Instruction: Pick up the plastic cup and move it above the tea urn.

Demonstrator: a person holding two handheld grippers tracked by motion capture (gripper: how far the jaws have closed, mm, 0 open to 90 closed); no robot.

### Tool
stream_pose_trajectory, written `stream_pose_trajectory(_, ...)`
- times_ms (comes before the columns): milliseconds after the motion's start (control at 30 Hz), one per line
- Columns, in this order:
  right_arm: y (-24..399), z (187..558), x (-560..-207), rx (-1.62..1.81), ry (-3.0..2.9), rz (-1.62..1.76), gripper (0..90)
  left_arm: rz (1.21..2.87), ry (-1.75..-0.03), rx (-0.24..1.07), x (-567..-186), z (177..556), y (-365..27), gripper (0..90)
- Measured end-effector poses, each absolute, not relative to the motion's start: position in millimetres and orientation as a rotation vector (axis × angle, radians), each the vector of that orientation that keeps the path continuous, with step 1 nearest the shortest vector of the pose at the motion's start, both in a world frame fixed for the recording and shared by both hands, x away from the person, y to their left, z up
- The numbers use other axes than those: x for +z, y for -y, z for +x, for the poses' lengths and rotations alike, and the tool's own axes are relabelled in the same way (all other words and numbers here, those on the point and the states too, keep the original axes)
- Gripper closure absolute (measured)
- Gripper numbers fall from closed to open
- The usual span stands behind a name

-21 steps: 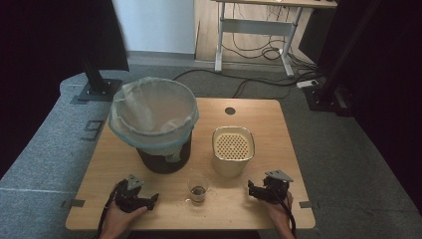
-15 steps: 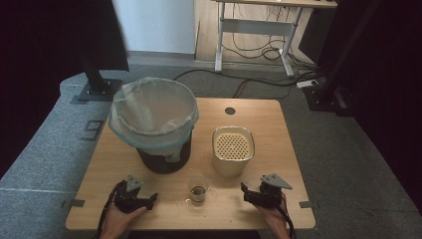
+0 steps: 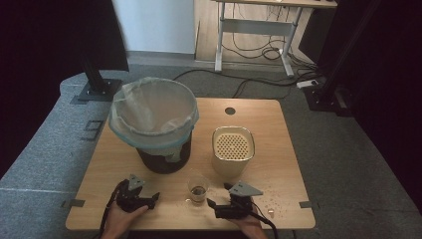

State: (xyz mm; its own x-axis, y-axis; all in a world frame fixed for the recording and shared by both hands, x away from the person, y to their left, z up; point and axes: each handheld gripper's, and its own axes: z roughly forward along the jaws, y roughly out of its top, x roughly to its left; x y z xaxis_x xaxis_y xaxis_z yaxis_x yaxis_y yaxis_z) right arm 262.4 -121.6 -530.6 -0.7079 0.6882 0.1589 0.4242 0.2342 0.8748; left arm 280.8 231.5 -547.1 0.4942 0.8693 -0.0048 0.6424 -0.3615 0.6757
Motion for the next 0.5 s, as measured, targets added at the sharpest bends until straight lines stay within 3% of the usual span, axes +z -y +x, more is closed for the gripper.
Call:
stream_pose_trajectory(267,69,276,-540,1.419,-2.292,0.890,15.6,2.123,-1.241,0.477,-547,282,-230,7.8)
stream_pose_trajectory(433,55,284,-540,1.407,-2.259,0.849,31.1,2.124,-1.239,0.475,-547,282,-230,7.9)
stream_pose_trajectory(500,55,285,-538,1.403,-2.268,0.853,33.2,2.124,-1.237,0.475,-547,282,-230,8.3)
